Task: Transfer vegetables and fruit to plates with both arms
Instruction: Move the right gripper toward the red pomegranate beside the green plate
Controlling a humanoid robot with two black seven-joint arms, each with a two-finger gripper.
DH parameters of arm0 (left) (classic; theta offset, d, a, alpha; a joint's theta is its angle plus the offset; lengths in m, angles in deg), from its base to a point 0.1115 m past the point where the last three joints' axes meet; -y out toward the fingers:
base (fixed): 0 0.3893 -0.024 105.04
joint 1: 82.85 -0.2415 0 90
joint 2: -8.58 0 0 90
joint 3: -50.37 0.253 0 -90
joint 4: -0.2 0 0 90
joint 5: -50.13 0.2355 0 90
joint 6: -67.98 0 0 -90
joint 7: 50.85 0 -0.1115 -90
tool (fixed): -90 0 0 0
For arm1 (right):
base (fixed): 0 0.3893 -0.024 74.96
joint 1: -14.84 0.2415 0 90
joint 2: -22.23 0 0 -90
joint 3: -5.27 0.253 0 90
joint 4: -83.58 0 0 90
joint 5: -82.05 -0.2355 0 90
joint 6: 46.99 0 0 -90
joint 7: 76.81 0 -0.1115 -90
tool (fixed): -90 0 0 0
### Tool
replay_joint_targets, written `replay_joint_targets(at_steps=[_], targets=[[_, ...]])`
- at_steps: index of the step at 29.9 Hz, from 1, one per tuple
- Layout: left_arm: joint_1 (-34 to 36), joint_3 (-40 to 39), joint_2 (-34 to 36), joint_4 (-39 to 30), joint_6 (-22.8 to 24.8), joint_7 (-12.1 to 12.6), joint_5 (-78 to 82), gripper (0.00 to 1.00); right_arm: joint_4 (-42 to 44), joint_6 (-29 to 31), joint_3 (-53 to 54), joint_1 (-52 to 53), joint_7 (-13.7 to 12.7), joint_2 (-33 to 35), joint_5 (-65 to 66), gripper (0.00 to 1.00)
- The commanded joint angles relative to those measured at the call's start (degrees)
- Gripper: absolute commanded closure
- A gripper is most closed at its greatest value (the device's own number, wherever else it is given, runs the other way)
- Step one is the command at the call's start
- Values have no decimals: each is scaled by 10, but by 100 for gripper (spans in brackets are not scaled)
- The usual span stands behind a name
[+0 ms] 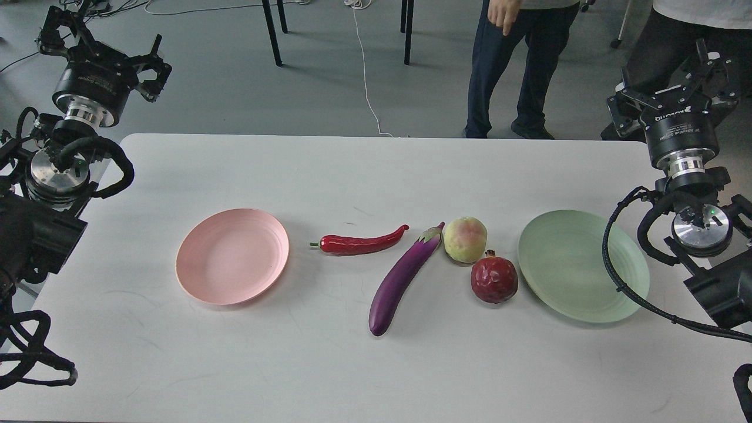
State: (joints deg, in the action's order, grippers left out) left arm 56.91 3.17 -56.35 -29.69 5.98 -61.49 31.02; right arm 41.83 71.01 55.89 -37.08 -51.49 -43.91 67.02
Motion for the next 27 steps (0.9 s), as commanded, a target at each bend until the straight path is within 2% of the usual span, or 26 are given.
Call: replay_joint_targets(at_steps=[1, 7, 10, 13, 16, 27], targets=[[-2, 1, 0, 0, 0, -3, 0, 2, 1, 0, 0, 1, 0, -3, 0, 1], [-1, 1, 1, 1, 0, 2, 4, 2, 0, 0, -17, 11, 0, 8, 1, 1], [-1, 1, 2, 1, 0, 2, 7, 2, -1, 0, -70, 64, 1, 54, 1, 1], [-1, 1, 2, 1, 0, 1, 7, 2, -14, 0, -186, 143, 1, 111, 13, 1], [-1, 0, 4, 1, 0, 0, 7, 2, -34, 0, -332, 247, 3, 140, 59, 1], [1, -5, 27, 0, 0, -4, 6, 2, -152, 0, -738, 564, 3, 147, 301, 1]])
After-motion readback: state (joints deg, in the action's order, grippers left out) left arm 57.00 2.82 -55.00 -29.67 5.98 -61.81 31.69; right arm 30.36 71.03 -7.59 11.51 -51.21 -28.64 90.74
